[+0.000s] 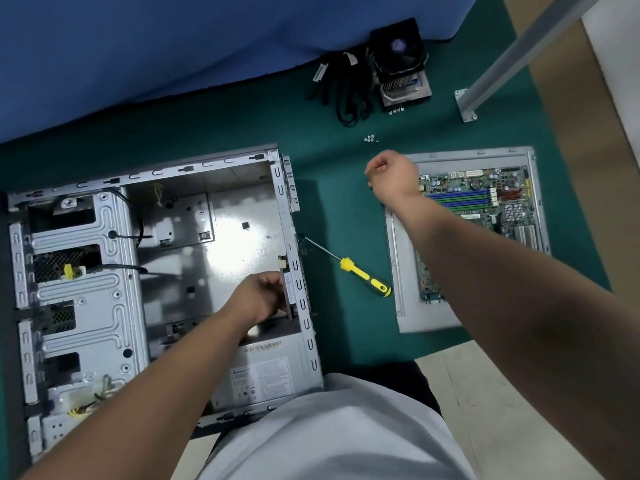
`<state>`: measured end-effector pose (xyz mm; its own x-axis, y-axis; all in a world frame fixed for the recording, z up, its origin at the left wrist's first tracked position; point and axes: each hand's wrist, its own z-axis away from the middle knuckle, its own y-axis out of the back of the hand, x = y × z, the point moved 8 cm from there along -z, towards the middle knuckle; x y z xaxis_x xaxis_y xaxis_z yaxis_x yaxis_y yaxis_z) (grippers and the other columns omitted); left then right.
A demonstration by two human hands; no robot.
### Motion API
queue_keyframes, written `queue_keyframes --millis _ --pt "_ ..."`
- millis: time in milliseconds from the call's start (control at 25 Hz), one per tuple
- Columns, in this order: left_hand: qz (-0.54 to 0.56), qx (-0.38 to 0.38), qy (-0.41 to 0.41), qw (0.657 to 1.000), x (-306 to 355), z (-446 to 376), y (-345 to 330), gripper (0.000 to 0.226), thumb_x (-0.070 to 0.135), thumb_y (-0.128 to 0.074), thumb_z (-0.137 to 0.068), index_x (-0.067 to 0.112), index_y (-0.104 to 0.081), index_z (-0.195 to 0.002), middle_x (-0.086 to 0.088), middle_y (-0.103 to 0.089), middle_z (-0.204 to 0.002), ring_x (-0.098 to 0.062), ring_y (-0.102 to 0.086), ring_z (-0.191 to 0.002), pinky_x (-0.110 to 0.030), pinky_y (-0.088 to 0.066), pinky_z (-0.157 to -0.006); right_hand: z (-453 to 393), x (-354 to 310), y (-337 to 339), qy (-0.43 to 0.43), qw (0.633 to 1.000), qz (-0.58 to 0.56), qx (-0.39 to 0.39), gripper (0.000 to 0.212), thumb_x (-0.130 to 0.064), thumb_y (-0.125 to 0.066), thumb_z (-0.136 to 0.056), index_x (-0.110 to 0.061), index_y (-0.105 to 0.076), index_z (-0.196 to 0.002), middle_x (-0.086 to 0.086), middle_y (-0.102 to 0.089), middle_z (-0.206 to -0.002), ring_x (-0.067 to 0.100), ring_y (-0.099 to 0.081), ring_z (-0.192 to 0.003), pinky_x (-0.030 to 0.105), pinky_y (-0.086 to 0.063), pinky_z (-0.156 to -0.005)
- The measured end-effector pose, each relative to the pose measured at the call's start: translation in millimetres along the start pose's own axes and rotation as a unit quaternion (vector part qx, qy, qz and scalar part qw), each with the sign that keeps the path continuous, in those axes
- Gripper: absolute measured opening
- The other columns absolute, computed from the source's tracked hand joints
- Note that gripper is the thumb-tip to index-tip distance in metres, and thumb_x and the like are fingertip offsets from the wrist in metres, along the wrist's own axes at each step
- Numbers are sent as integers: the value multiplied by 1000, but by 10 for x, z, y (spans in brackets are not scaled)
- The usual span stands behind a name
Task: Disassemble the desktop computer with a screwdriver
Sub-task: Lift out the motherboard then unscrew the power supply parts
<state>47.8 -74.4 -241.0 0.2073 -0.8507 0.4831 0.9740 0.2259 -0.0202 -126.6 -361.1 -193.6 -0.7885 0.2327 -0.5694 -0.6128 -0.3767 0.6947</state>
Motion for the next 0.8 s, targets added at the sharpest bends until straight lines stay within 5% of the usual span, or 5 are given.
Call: queue_keyframes --millis 240,800 --pt "-60 -8 8 998 -62 -3 37 72 -29 -44 -90 25 -78 -56 -1 -75 -64 -12 -71 -53 -23 -57 -51 -437 -79 64 -11 999 21 38 25 -14 -49 -92 -18 -73 -100 9 -74 -103 31 -66 -101 29 -54 -82" --pt "-50 -13 10 999 22 97 -27 70 -32 -43 -89 17 -75 -51 0 -72 -57 -9 -67 -48 -20 -55 -50 -573 -21 20 23 995 31 87 28 -14 -53 -92 -17 -71 -114 9 -72 -111 29 -64 -105 31 -50 -85"
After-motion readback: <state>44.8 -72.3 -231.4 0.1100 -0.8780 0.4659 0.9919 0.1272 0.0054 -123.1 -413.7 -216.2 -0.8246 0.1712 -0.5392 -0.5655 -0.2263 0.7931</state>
